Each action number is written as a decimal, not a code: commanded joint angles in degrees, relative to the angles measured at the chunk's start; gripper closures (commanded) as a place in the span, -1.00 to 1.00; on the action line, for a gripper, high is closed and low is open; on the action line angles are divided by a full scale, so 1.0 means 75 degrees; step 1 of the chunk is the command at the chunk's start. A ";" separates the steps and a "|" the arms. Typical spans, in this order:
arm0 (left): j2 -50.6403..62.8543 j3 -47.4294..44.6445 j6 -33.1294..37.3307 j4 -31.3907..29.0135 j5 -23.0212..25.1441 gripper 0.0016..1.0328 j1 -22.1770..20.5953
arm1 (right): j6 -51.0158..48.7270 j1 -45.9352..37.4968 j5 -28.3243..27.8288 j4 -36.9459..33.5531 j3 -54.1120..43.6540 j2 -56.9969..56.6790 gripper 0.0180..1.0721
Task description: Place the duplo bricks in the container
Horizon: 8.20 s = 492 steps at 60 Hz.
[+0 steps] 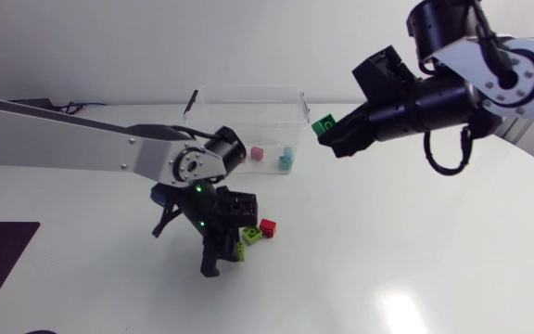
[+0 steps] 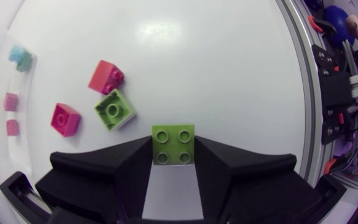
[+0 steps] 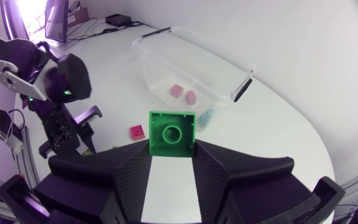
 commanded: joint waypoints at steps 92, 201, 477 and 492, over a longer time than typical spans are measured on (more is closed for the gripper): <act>0.1524 0.4706 -0.3599 0.3530 0.0145 0.39 0.2628 | 0.1139 0.1097 0.1698 -0.0656 0.2653 0.2375 -0.86; -0.3022 -0.0439 -0.1056 0.0518 0.0016 -0.90 0.2769 | -0.1147 0.2046 0.0714 -0.1054 0.1540 0.5141 0.21; -0.2729 0.0698 -0.3459 0.2123 -0.0675 -0.92 0.3343 | -0.0596 0.2269 0.1112 -0.1523 0.3532 0.6008 -0.70; -0.3468 -0.0345 -0.3306 0.2194 -0.0804 -0.92 0.3343 | -0.0865 0.2175 0.1112 -0.2203 0.4528 0.6734 -0.70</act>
